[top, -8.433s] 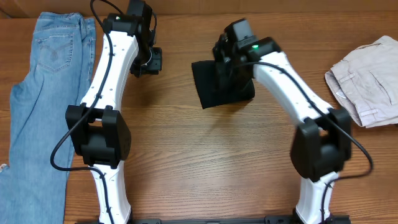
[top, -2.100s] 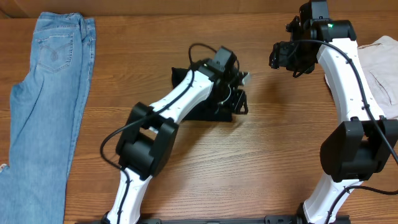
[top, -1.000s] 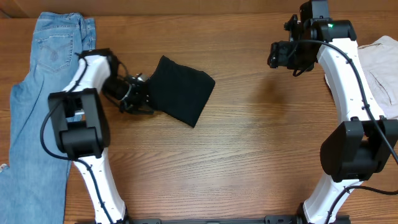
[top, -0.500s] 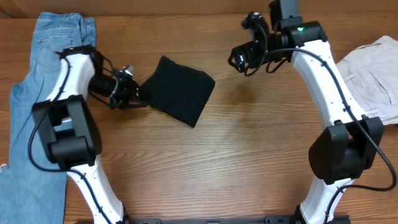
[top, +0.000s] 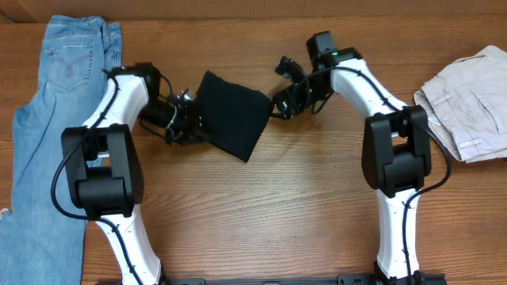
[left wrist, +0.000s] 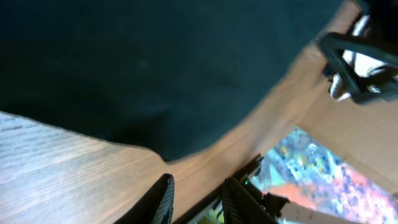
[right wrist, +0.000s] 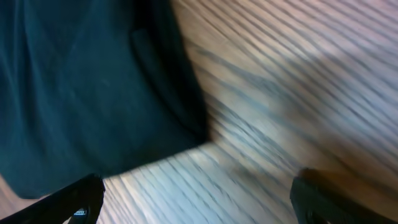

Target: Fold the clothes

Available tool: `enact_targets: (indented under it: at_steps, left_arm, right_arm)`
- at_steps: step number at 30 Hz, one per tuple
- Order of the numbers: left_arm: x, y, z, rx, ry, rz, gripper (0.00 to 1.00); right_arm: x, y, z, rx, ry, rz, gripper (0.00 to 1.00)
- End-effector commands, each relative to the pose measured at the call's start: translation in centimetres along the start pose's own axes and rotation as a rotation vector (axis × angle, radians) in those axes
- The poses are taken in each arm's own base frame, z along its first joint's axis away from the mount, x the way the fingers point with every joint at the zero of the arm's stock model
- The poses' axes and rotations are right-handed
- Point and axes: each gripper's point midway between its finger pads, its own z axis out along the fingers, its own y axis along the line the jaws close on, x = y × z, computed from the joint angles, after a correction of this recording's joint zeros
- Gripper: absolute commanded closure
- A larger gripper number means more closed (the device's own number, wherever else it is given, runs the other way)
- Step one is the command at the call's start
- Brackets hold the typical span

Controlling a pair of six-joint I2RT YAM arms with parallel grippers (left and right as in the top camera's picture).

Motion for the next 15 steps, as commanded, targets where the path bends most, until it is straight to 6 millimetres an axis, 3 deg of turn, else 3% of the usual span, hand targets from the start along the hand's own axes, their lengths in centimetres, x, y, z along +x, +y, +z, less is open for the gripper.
enact_targets:
  at_steps: [1, 9, 15]
  left_arm:
    - [0.8, 1.0, 0.9, 0.009, 0.008, -0.096, 0.70]
    - [0.0, 3.6, 3.3, 0.019, -0.040, -0.138, 0.67]
    - [-1.7, 4.0, 3.9, 0.039, -0.108, -0.138, 0.67]
  right_arm:
    - [-1.6, 0.9, -0.2, -0.007, -0.045, -0.061, 0.00]
    - [-2.4, 0.7, 0.0, 0.003, -0.076, -0.050, 0.00]
    - [-2.6, 2.6, 0.6, -0.065, -0.077, -0.062, 0.00]
